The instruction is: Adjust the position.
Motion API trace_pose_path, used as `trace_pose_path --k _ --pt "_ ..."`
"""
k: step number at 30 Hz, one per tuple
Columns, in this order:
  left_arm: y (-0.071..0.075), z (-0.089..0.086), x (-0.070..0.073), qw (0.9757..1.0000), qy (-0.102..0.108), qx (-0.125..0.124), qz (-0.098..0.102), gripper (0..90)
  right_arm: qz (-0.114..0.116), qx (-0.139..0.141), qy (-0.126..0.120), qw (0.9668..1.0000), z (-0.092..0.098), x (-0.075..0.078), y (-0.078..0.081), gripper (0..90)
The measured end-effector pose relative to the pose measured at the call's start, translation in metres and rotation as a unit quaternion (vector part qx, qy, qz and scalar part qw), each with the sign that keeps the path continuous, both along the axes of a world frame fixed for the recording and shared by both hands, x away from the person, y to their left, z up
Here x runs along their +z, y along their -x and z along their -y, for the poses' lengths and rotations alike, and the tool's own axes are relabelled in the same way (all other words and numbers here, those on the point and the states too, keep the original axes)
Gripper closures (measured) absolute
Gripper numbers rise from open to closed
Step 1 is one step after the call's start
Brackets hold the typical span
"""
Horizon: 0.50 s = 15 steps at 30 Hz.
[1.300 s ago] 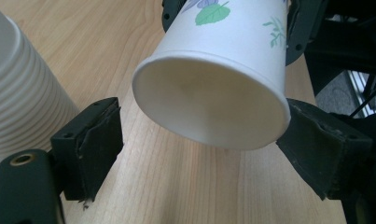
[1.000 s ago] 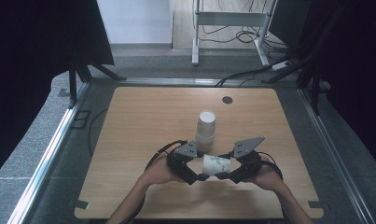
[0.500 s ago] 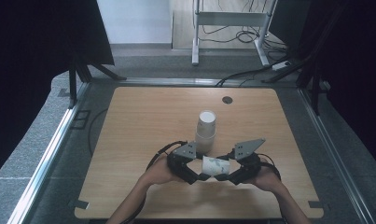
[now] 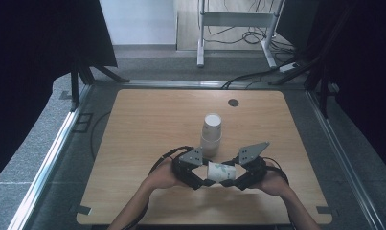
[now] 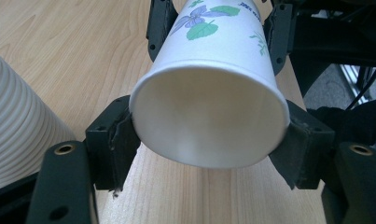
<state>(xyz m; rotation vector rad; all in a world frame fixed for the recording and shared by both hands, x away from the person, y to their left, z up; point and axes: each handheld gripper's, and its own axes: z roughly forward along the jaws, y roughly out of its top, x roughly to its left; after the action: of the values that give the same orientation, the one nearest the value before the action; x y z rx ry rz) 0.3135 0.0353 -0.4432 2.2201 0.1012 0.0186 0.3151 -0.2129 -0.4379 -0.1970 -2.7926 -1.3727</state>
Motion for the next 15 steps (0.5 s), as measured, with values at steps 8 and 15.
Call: trace_pose_path --k 8,15 --pt "0.000 0.002 0.003 0.9998 -0.019 0.000 0.004 30.7 0.005 0.001 0.028 0.9996 -0.005 0.003 0.002 27.0" --pt "0.000 0.006 0.003 0.9979 -0.062 0.001 0.016 30.7 0.028 -0.003 0.084 0.9961 -0.010 0.013 0.003 24.3"
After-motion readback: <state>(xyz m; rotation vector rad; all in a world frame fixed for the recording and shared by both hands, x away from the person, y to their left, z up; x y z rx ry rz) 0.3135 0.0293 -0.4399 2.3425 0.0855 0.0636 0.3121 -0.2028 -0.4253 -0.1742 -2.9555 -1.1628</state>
